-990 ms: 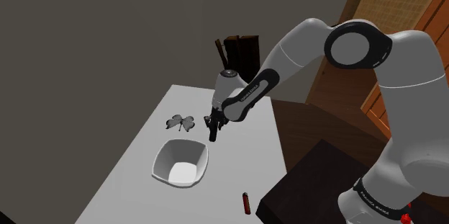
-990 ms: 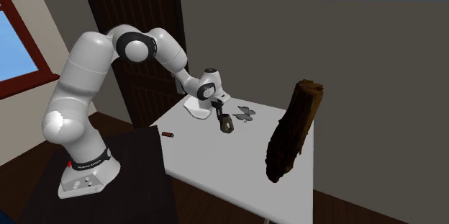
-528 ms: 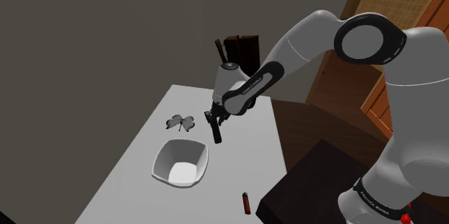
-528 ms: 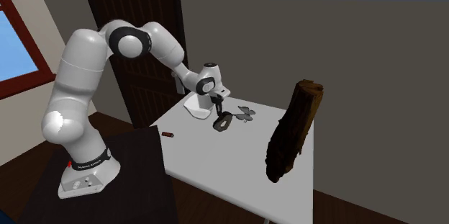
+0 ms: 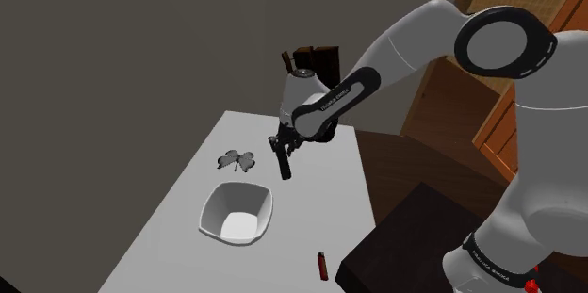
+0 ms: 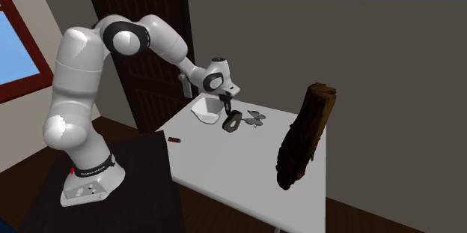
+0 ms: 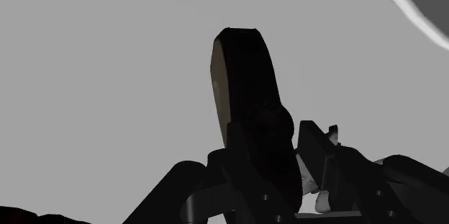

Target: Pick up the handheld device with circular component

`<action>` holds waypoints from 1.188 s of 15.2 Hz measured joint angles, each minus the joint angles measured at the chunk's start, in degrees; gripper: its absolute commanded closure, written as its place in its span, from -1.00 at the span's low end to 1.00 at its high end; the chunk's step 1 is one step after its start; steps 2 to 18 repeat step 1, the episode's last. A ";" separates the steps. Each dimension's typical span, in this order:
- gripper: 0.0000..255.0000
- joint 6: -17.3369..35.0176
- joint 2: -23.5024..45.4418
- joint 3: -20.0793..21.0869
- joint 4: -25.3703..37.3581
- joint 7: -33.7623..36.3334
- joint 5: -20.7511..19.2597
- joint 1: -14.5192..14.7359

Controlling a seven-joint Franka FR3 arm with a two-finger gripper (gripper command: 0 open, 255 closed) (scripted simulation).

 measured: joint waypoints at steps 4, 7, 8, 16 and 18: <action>1.00 -0.31 -0.41 0.06 -0.09 0.07 0.05 0.07; 1.00 -0.31 -0.41 0.06 -0.09 0.07 0.05 0.07; 1.00 -0.31 -0.41 0.06 -0.09 0.07 0.05 0.07; 1.00 -0.31 -0.41 0.06 -0.09 0.07 0.05 0.07; 1.00 -0.31 -0.41 0.06 -0.09 0.07 0.05 0.07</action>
